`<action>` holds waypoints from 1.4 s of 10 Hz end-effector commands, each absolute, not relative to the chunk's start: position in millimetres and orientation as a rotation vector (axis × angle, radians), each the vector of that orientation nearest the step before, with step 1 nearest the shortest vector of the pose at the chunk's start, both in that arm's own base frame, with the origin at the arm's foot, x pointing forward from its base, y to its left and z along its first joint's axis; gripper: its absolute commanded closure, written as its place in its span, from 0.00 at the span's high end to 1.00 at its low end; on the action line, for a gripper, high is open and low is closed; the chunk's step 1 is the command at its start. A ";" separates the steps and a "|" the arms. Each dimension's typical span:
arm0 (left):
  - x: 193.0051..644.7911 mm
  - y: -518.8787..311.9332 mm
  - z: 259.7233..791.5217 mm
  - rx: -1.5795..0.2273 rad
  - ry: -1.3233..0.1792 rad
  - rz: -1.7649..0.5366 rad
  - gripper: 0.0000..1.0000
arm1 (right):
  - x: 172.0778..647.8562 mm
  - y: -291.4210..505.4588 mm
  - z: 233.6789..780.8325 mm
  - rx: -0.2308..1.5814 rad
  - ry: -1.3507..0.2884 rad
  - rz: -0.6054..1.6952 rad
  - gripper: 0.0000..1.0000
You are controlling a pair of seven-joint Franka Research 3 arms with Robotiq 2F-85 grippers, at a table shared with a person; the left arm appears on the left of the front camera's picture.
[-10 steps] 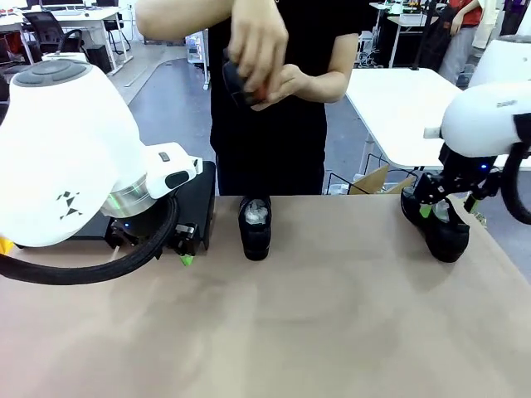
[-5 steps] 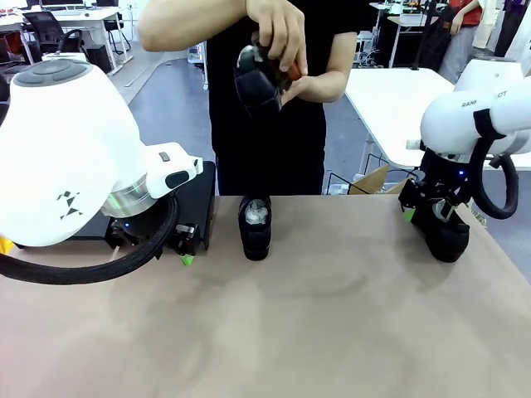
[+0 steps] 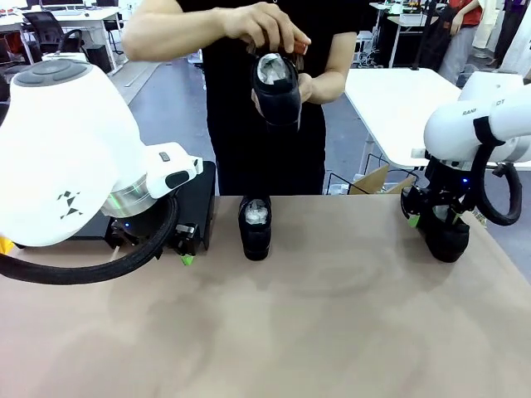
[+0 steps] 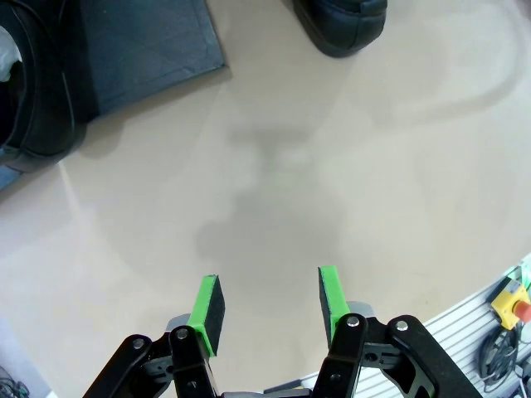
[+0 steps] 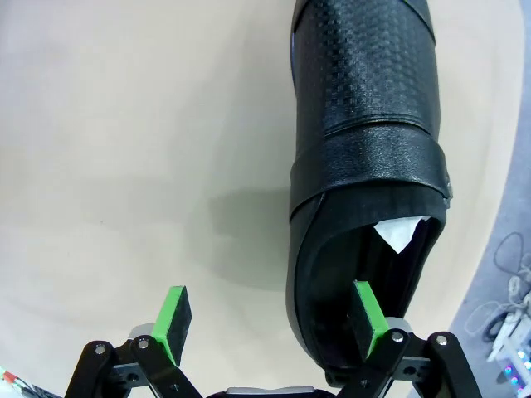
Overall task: Organize the shoes by placing them on the stand.
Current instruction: Pick up one Shoe and place it in the middle of the table.
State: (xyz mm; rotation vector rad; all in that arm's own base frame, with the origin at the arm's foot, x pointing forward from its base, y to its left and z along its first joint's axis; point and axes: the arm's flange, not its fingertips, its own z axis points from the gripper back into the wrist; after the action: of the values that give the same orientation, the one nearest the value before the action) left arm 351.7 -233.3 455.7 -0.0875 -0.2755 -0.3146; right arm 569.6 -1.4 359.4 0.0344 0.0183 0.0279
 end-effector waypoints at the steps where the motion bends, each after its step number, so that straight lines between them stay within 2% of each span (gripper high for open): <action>1: 352.2 -233.3 456.7 -0.086 -0.277 -0.301 0.61 | 576.0 -9.7 354.4 0.064 0.008 0.055 1.00; 2: 352.2 -233.3 456.7 -0.086 -0.277 -0.301 0.61 | 577.3 -12.2 351.9 0.097 0.011 0.059 0.93; 3: 352.2 -233.3 456.7 -0.086 -0.277 -0.301 0.61 | 577.7 -13.3 350.2 0.089 0.000 0.061 0.76; 6: 352.2 -233.3 456.7 -0.086 -0.277 -0.301 0.61 | 580.3 -8.1 352.1 0.069 -0.013 0.082 0.16; 7: 352.2 -233.3 456.7 -0.086 -0.277 -0.301 0.61 | 581.4 -6.5 352.4 0.059 -0.015 0.086 0.00; 14: 352.2 -233.3 456.7 -0.086 -0.277 -0.301 0.61 | 584.7 -1.8 342.5 -0.012 0.009 0.052 0.00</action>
State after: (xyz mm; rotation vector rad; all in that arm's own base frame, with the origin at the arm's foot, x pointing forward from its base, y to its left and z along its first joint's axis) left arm 351.7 -233.4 455.7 -0.0875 -0.2755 -0.3146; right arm 577.0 -4.3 348.4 0.0213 0.0057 0.0738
